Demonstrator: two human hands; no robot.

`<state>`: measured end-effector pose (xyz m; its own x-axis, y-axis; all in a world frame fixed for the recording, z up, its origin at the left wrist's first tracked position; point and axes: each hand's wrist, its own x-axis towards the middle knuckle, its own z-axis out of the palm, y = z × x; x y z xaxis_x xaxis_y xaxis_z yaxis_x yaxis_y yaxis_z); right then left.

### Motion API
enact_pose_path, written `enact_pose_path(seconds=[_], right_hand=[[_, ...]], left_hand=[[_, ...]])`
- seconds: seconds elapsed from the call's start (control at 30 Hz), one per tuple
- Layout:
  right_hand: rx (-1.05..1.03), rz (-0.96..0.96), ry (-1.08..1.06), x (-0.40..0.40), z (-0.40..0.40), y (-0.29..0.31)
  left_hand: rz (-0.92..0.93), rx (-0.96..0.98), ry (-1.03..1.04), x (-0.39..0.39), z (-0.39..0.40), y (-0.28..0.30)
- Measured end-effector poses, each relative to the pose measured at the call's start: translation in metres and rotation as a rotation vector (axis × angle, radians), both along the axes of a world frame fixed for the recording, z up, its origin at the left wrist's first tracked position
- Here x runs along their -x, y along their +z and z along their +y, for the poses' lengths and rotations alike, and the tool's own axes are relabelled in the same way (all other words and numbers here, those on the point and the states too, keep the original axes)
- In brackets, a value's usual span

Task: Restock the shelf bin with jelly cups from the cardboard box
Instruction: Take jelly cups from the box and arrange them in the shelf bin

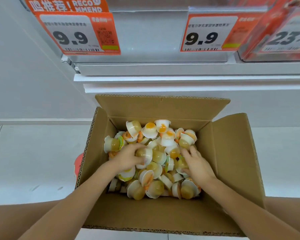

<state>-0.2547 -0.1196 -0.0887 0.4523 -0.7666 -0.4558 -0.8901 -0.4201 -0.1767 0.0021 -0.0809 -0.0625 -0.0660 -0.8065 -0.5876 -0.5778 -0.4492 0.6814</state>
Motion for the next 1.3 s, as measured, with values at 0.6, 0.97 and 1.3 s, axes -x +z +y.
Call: enact_pose_path(seconds=[0.6, 0.97, 1.3], right_hand=[[-0.519, -0.896, -0.564, -0.022, -0.033, 0.155], [-0.562, -1.412, -0.239, -0.053, -0.056, 0.309], [-0.332, -1.377, -0.143, -0.057, -0.056, 0.309]], left_hand=[[0.957, -0.337, 0.547, -0.021, 0.002, 0.196], [1.239, -0.026, 0.6, 0.018, -0.019, 0.293], [1.145, 0.088, 0.526, 0.022, -0.026, 0.291]])
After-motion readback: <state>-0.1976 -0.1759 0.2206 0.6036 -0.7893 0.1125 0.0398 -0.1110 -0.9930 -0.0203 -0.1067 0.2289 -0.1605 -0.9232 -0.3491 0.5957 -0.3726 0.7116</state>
